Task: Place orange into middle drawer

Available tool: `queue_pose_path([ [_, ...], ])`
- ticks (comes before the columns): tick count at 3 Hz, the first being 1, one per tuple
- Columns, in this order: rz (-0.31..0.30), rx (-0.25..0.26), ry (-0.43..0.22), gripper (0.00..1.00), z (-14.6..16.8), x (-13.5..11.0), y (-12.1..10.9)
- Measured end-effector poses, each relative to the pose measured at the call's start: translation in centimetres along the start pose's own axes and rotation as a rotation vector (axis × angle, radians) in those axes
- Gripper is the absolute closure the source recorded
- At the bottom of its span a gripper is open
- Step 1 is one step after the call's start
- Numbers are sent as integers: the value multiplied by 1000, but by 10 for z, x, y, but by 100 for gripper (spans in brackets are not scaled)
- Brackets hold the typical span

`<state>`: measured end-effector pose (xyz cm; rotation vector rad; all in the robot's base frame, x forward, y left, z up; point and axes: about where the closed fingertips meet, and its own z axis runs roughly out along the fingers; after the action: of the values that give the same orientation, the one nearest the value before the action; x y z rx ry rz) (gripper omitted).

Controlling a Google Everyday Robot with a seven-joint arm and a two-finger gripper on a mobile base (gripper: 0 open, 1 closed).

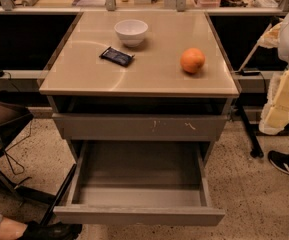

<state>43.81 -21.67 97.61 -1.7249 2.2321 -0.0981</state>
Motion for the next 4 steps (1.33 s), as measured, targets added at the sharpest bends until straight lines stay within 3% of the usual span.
queue_pose_path([
  [1,0,0,0,0,0,0,0],
  [2,12,-34,-67,0,4,0,-17],
  [3,54,-141,-113,0,33,-2,-57],
  [4,58,-237,-173,0,79,-36,-106],
])
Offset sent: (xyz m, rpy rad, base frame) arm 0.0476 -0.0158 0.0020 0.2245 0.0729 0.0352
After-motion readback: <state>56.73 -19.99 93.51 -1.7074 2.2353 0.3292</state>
